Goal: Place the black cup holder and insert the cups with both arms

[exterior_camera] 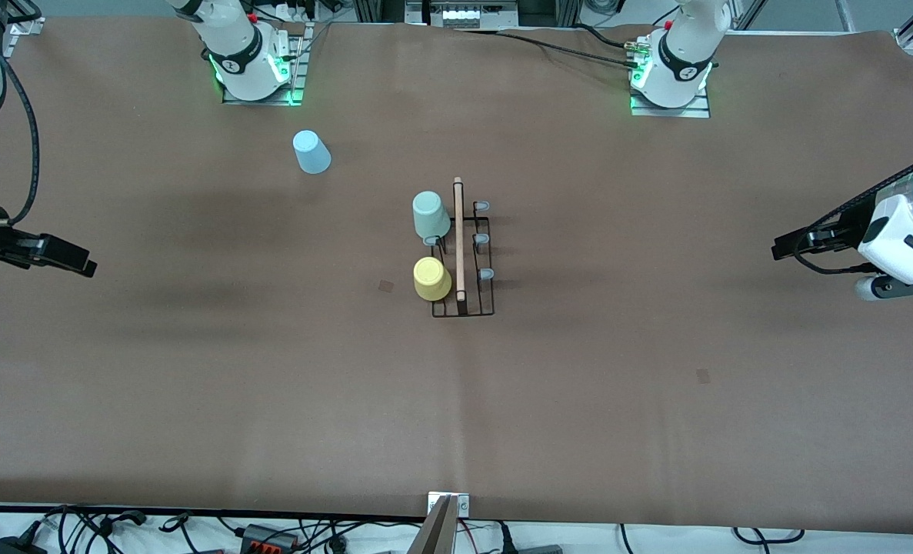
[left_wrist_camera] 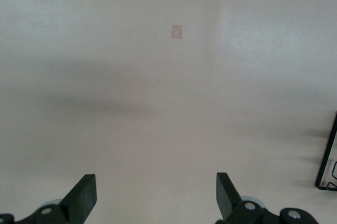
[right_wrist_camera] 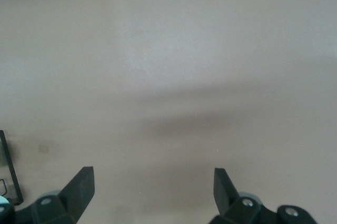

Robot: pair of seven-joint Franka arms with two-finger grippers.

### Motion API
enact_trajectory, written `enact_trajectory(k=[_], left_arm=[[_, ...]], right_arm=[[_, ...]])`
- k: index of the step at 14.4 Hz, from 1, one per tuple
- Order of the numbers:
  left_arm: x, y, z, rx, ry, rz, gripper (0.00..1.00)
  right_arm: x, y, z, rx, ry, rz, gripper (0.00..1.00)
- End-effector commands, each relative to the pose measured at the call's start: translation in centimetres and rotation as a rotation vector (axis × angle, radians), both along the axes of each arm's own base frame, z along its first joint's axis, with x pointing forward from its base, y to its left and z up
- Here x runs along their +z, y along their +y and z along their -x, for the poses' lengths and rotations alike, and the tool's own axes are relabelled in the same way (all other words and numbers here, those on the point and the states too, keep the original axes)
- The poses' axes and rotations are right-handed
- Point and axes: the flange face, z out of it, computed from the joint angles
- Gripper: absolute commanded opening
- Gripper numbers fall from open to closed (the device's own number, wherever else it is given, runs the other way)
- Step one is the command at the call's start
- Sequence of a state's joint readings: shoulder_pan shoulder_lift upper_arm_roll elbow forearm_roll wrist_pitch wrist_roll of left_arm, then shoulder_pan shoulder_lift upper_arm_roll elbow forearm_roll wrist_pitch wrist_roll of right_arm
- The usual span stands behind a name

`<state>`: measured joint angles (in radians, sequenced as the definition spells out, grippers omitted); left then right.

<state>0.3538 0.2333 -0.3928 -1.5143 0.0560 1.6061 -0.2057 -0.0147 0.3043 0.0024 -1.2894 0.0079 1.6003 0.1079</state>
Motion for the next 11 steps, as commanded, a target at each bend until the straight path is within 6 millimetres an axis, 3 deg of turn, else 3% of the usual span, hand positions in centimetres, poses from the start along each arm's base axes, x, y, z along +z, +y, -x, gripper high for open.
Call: enact_trajectory(k=[1,2,5,8,10,11], left_arm=[[1.0,-0.7,0.0,-0.019,-0.012,-0.007,1.00],[2.0,-1.4,-0.1,-0.030,-0.027,-0.003,1.00],[2.3,-1.5,-0.1,-0.031,-0.032,-0.002,1.00],[2.5,-1.6,-0.1,-0.048,-0.040,0.000,1.00],[3.3,-3.3,0.6,-0.103,-0.052,-0.034,1.00],[3.0,-2.6,0.5,-0.080,-0.047,-0.041,1.00]], right_arm=[[0.3,0.1,2.0,0.026,0.010,0.020,1.00],[0.2,-0.1,2.5,0.034,0.004,0.025,1.00],[-1.0,-1.6,4.6,0.073,-0.024,0.031,1.00],[-1.4,-1.5,7.1,0.074,-0.053,0.034,1.00],[-1.8,-1.5,8.4,0.074,-0.055,0.034,1.00],[-1.4,-1.5,8.7,0.075,-0.053,0.034,1.00]])
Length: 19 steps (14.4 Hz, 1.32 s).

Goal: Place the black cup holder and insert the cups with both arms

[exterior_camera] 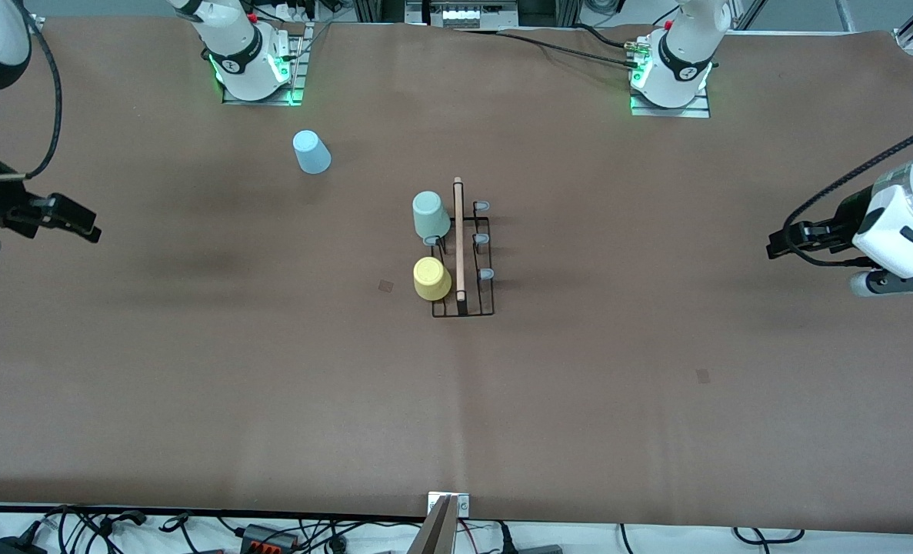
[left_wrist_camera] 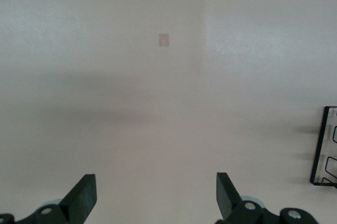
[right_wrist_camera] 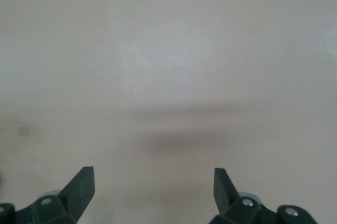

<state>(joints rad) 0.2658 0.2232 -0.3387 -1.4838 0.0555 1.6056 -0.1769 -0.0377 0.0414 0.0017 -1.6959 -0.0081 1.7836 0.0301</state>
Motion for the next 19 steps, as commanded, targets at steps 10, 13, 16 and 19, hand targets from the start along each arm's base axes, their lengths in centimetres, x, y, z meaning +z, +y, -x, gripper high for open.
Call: enact_trajectory(k=[10,13,16,19], left_arm=[[0.3,1.0,1.0,0.037,0.019,0.031,1.00],[0.4,1.1,1.0,0.034,0.017,0.031,1.00],[0.4,0.8,1.0,0.037,0.017,0.031,1.00],[0.4,1.0,1.0,0.030,0.019,0.030,1.00]], right_arm=[[1.6,0.4,2.5,0.052,0.023,0.015,1.00],[1.6,0.4,2.5,0.055,0.023,0.015,1.00],[1.7,0.3,2.6,0.048,0.024,0.012,1.00],[1.8,0.3,2.9,0.045,0.024,0.007,1.00]])
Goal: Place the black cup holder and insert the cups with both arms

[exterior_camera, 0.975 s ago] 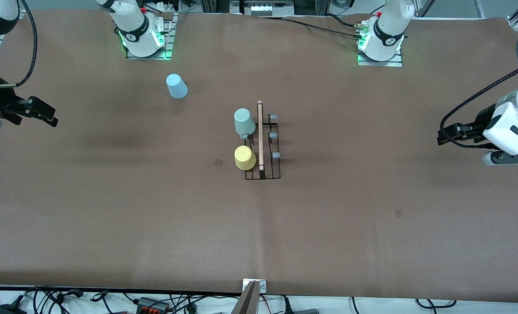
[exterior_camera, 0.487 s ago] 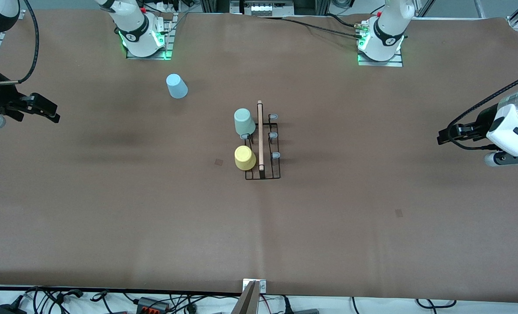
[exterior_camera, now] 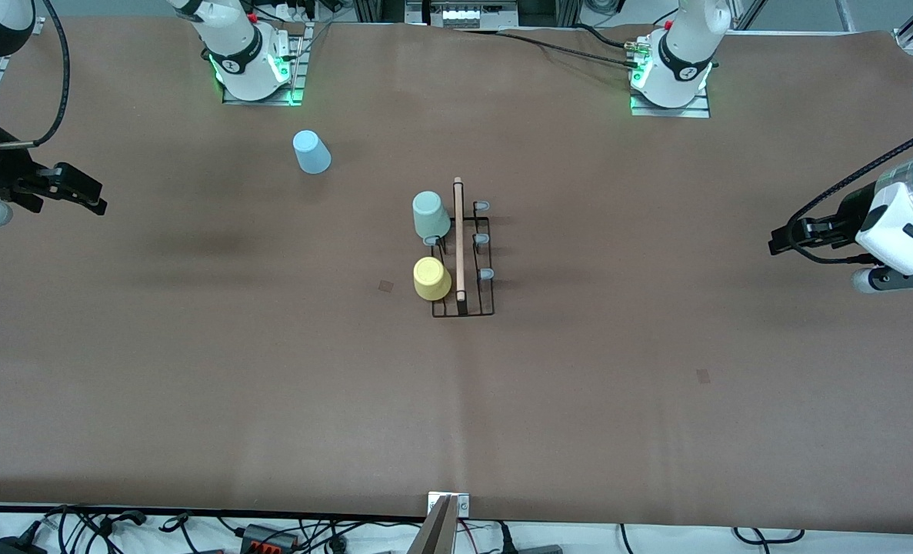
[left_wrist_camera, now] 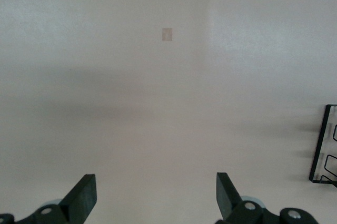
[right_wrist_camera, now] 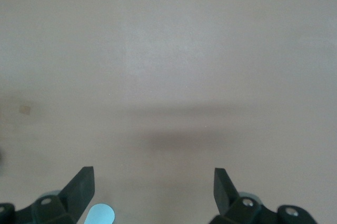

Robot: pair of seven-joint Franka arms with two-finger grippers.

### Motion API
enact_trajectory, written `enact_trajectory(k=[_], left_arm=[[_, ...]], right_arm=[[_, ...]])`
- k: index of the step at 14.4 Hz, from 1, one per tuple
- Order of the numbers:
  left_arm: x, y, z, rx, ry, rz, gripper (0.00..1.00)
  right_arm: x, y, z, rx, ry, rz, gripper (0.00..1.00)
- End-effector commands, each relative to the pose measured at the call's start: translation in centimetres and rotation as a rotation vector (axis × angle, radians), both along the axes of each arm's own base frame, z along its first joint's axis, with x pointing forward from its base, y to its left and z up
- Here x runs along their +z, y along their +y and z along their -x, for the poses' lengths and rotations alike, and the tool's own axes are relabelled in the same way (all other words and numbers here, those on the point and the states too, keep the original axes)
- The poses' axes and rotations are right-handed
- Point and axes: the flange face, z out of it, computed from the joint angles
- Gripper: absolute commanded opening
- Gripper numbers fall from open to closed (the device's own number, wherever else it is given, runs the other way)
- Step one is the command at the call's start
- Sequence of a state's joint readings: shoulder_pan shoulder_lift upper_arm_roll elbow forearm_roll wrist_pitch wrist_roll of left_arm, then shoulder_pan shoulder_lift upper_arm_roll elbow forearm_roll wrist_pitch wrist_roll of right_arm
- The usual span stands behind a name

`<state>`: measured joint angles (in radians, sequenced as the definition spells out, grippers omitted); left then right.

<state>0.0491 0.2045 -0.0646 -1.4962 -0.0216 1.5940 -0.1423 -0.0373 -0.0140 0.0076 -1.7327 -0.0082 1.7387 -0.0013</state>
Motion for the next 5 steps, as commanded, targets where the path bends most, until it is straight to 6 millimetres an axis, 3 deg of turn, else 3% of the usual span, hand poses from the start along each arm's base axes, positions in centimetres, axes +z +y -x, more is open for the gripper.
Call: enact_trajectory(k=[1,5], left_arm=[[0.44,-0.02,0.73,0.006,0.010,0.013,1.00],[0.64,-0.38,0.83,0.004,0.016,0.013,1.00]], right_arm=[[0.77,-0.16,0.85,0.009,-0.001,0.006,1.00],[0.81,-0.24,1.03,0.007,0.010,0.006,1.00]])
